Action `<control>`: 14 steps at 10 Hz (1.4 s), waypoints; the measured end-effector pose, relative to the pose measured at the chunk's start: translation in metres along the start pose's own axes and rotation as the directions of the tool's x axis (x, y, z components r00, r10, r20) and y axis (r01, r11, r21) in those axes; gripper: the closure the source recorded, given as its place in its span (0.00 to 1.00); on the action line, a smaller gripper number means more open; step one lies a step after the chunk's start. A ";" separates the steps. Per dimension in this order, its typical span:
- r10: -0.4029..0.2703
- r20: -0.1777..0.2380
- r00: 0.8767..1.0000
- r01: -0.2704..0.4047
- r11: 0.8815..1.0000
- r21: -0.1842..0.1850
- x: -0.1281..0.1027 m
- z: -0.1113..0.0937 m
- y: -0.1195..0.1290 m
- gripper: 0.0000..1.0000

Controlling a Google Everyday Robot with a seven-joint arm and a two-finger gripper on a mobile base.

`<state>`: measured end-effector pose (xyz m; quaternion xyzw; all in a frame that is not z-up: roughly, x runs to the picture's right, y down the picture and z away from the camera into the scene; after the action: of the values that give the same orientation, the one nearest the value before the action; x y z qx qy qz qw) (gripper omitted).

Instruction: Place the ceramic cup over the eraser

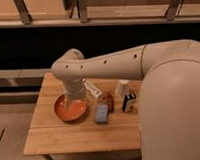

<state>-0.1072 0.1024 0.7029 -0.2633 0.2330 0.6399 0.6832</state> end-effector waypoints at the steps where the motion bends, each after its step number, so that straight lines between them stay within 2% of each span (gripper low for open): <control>1: 0.000 0.000 1.000 0.000 1.000 0.000 0.000 0.000 0.000 0.35; 4: 0.000 0.000 1.000 0.000 1.000 0.000 0.000 0.000 0.000 0.35; 6: -0.011 0.019 1.000 0.011 1.000 -0.001 -0.006 -0.004 -0.001 0.35; 7: -0.013 0.093 0.996 0.014 1.000 -0.012 -0.030 -0.017 -0.013 0.35; 8: -0.009 0.170 0.985 0.012 1.000 -0.017 -0.052 -0.036 -0.033 0.35; 9: -0.004 0.250 0.968 0.010 1.000 -0.021 -0.071 -0.058 -0.058 0.35; 10: 0.005 0.308 0.951 0.003 1.000 -0.025 -0.083 -0.076 -0.081 0.35; 11: 0.008 0.331 0.944 0.000 1.000 -0.025 -0.087 -0.083 -0.090 0.35; 14: -0.004 0.329 0.944 0.014 0.999 -0.029 -0.086 -0.082 -0.082 0.35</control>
<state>-0.0297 -0.0197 0.7024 -0.1646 0.1047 0.6753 0.7113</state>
